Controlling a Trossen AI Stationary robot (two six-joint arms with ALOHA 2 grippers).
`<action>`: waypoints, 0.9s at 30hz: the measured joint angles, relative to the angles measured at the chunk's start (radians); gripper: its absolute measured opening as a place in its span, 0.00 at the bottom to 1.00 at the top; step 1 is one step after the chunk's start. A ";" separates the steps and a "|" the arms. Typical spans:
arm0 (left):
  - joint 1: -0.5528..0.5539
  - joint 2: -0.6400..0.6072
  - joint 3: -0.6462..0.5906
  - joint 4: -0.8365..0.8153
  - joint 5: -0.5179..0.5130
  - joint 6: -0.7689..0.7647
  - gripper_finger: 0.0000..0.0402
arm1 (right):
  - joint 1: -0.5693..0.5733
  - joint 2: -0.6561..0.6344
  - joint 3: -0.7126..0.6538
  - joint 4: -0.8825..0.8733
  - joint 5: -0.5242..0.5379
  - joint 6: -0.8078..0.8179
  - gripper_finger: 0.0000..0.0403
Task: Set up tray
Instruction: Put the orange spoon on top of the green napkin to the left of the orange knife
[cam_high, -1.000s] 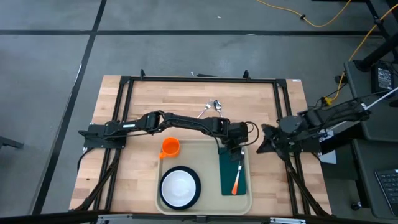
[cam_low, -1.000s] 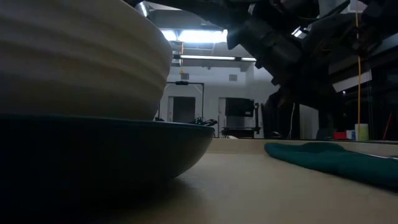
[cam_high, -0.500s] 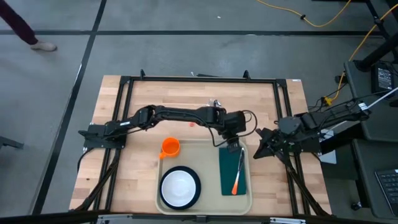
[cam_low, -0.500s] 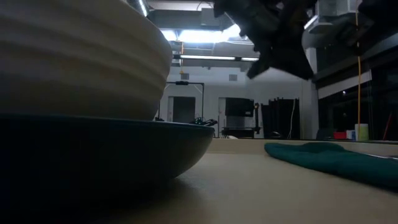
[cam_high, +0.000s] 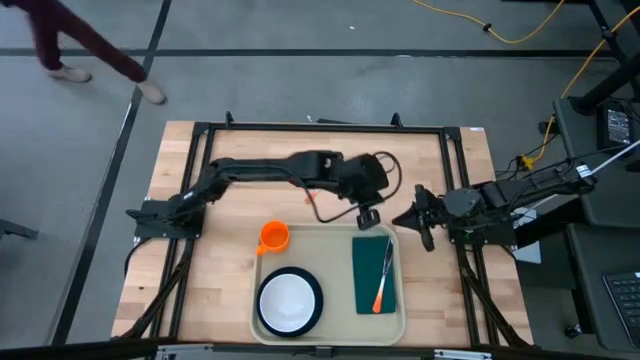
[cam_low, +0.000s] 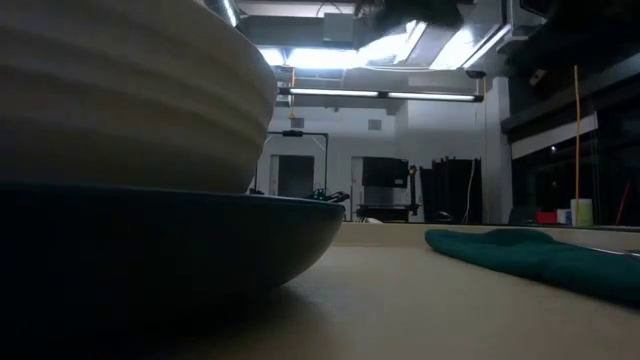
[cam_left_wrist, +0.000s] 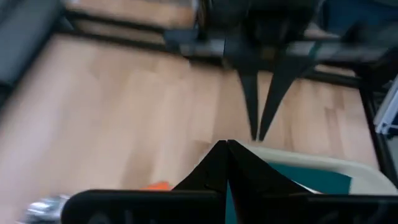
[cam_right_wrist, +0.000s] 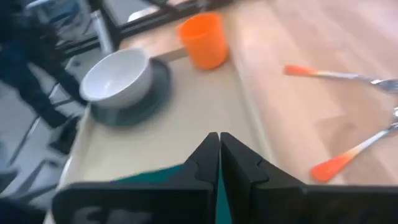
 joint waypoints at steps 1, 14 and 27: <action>0.000 -0.020 0.000 -0.002 -0.019 0.028 0.01 | -0.005 0.004 0.000 0.008 0.017 0.006 0.05; 0.039 -0.131 0.000 -0.096 -0.098 0.273 0.01 | -0.119 0.078 0.000 0.074 0.096 0.188 0.05; 0.049 -0.289 0.000 -0.183 -0.311 0.260 0.01 | -0.365 0.159 0.000 0.041 -0.014 0.254 0.09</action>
